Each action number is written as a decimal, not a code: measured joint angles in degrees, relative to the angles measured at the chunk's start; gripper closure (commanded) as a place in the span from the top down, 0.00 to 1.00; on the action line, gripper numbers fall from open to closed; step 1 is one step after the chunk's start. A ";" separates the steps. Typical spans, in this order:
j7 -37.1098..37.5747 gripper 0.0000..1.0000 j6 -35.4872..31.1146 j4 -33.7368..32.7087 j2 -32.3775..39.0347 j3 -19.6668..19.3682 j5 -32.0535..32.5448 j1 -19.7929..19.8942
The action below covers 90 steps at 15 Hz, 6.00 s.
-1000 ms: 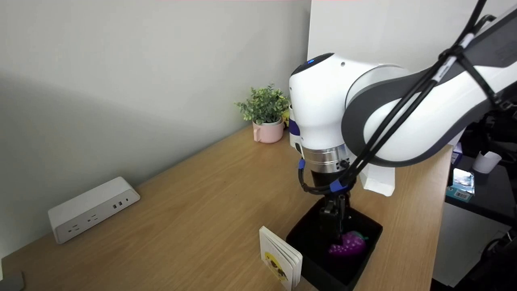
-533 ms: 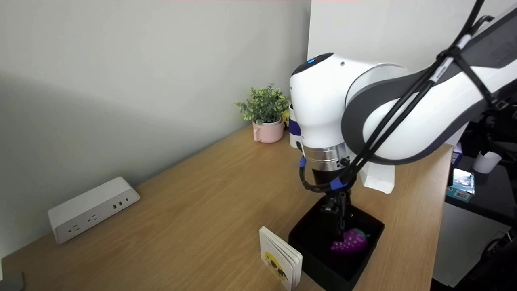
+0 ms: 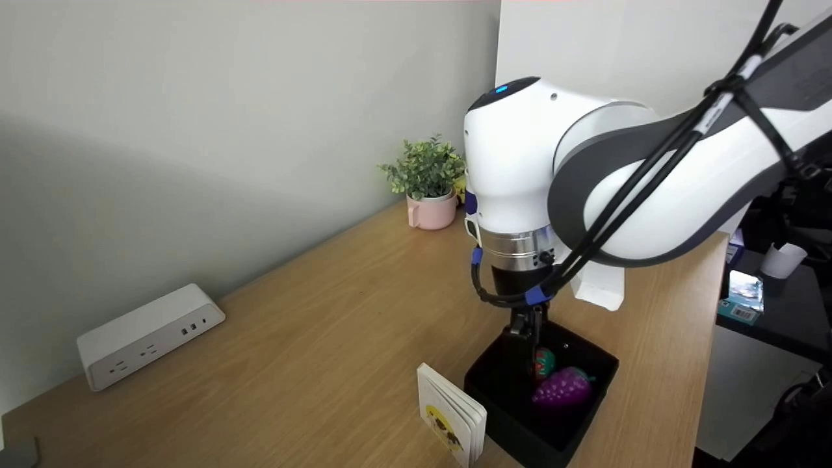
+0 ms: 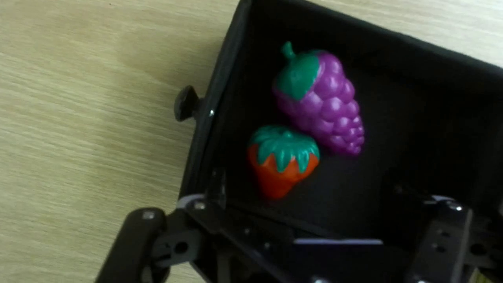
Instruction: Remove the strawberry and grapes from the black box
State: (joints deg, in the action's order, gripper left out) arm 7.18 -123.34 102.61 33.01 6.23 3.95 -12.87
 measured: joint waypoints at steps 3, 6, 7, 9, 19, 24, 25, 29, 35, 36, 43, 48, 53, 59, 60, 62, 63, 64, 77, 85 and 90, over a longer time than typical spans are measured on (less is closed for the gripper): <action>-0.30 1.00 -0.53 -0.45 0.87 -0.08 0.00 0.21; -1.19 1.00 -0.56 -1.06 2.03 -0.14 -0.12 1.10; -1.60 1.00 -0.56 -1.38 2.57 -0.14 -0.14 1.44; -2.02 1.00 -0.55 -2.22 3.31 -0.14 -0.17 1.84; -3.32 0.30 -0.48 -4.60 5.22 -0.16 -0.14 2.05; -3.45 0.01 -0.48 -5.26 5.22 -0.16 -0.15 2.11; -3.45 0.00 -0.48 -5.34 5.22 -0.16 -0.15 2.11; -3.45 0.00 -0.48 -5.44 5.22 -0.16 -0.14 2.08; -3.43 0.47 -0.48 -5.46 5.16 -0.16 -0.08 1.76; -3.42 0.55 -0.48 -5.47 5.14 -0.16 -0.08 1.65; -3.20 1.00 0.17 -5.51 5.07 -0.16 -0.09 1.36; -2.84 1.00 5.35 -6.16 5.05 -0.08 -0.25 1.04; -1.48 1.00 9.68 -6.82 5.00 0.37 -0.81 0.42; -0.65 1.00 13.43 -7.85 5.00 0.58 -1.75 -0.28; -0.65 1.00 13.74 -7.97 5.00 0.59 -1.88 -0.32; -0.65 1.00 14.12 -8.16 5.00 0.59 -2.05 -0.35; -0.65 1.00 14.22 -8.20 5.00 0.59 -2.07 -0.35; -0.65 1.00 14.31 -8.23 5.00 0.59 -2.08 -0.35; -0.75 1.00 14.30 -8.49 5.17 -0.35 -1.94 0.17; -2.18 1.00 14.25 -9.43 6.47 -0.53 -3.56 1.45; -5.29 1.00 14.46 -11.35 8.17 -0.27 -7.32 2.74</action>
State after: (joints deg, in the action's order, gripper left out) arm 1.89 -108.87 91.26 41.18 5.96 -3.37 -10.13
